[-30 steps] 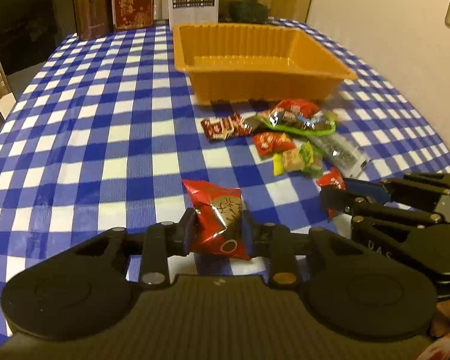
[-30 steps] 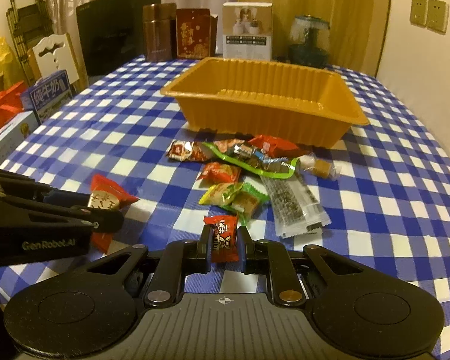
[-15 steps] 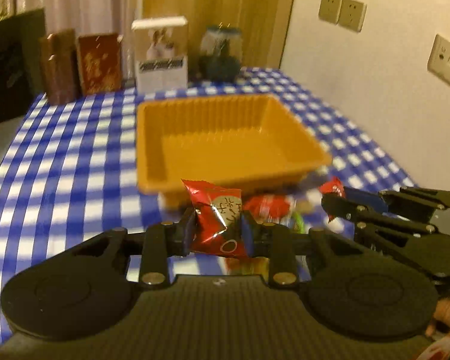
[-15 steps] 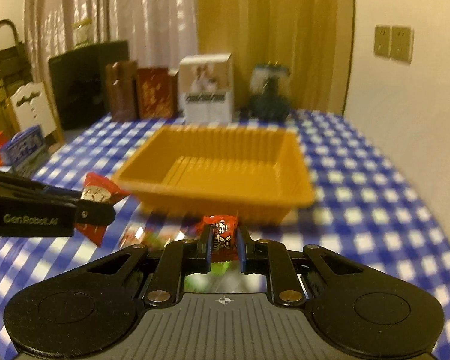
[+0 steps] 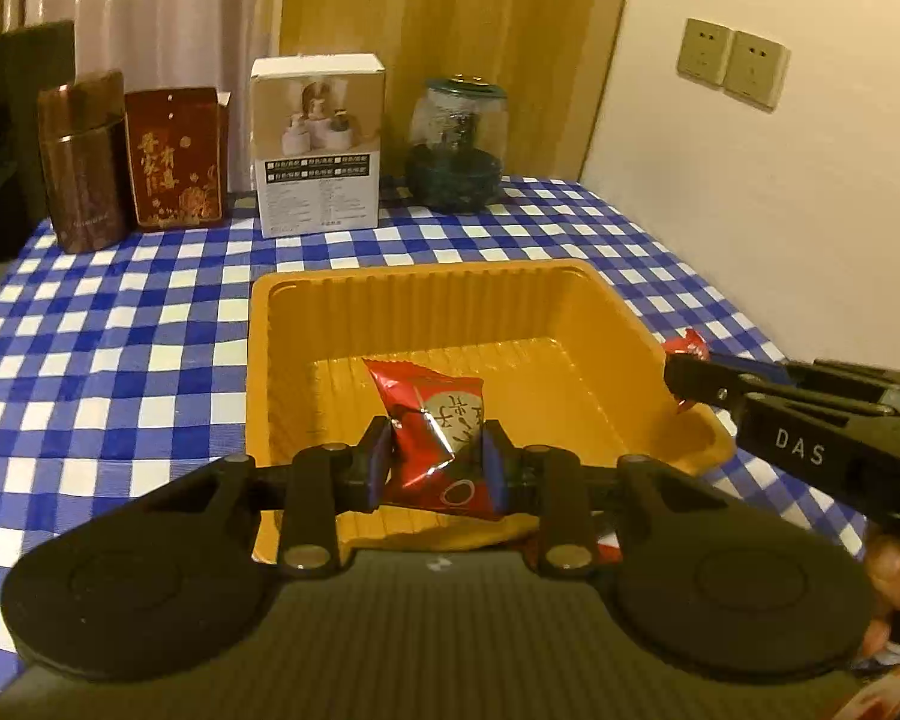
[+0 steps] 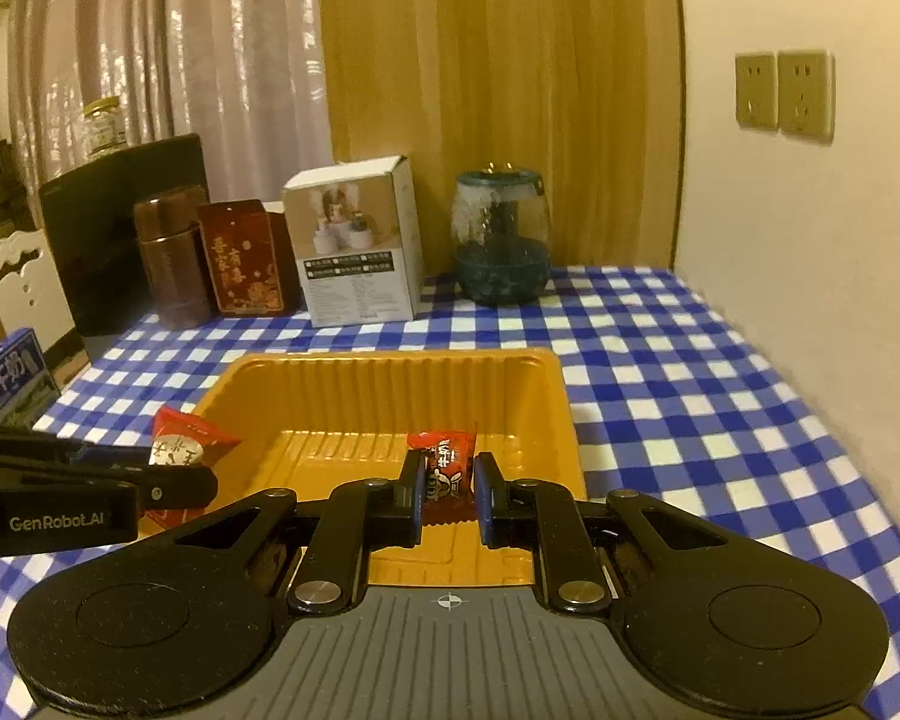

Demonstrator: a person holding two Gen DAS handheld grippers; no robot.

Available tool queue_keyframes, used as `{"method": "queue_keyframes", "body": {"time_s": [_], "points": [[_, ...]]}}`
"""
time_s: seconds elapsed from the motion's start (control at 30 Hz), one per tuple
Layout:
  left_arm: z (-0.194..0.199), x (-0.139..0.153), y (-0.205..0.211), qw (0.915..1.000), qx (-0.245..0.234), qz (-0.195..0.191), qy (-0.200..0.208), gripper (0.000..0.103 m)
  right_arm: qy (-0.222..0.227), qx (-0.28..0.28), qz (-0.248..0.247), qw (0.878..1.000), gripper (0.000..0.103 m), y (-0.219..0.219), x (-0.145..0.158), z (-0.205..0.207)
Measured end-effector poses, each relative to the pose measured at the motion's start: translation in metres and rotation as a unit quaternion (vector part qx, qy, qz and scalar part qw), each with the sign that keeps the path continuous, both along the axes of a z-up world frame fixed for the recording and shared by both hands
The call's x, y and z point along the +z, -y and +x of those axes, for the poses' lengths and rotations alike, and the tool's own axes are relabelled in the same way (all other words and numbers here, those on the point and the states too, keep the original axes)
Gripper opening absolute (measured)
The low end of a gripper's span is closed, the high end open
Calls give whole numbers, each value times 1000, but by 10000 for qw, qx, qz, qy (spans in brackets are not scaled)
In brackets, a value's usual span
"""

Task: Organize snacks
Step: 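Carry both snacks over the orange tray and open both tools to drop them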

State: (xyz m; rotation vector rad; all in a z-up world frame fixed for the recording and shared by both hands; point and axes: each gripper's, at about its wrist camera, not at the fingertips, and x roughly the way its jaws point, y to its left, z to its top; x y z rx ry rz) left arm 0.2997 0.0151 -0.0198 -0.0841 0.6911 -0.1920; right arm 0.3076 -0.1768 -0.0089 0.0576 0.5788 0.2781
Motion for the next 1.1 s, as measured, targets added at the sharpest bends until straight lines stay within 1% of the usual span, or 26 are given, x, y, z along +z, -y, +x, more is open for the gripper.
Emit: {"method": "queue_keyframes", "body": {"time_s": [0.1, 0.23, 0.27, 0.33, 0.37, 0.4, 0.43, 0.47, 0.87, 1.1], "points": [[5, -5, -2, 10000, 9, -66, -39, 28, -113, -15, 140, 9998, 17, 0, -3, 8], [9, -9, -2, 10000, -2, -51, -39, 29, -162, 42, 286, 9994, 17, -7, -2, 14], [9, -10, -3, 10000, 22, -45, -18, 29, -183, 65, 339, 9992, 17, -8, -2, 15], [11, -13, -6, 9999, 98, -52, 20, 34, -237, 141, 504, 9984, 18, -9, -3, 19], [11, -14, -9, 9999, 132, -62, 12, 38, -247, 103, 576, 9980, 29, -7, -3, 20], [11, -15, -11, 9999, 161, -63, -1, 38, -245, 25, 623, 9978, 57, -5, -3, 20], [11, -15, -12, 9998, 184, -62, 0, 38, -216, -52, 663, 9976, 69, -3, -2, 20], [11, -14, -14, 9998, 199, -68, 12, 38, -173, -105, 732, 9971, 75, 0, -2, 19], [4, -11, -23, 9995, 309, -58, 58, 39, -147, -455, 761, 9960, 75, 18, 3, 15], [-6, -7, -27, 9993, 357, -55, 119, 40, -106, -526, 723, 9959, 75, 28, 3, 7]]}}
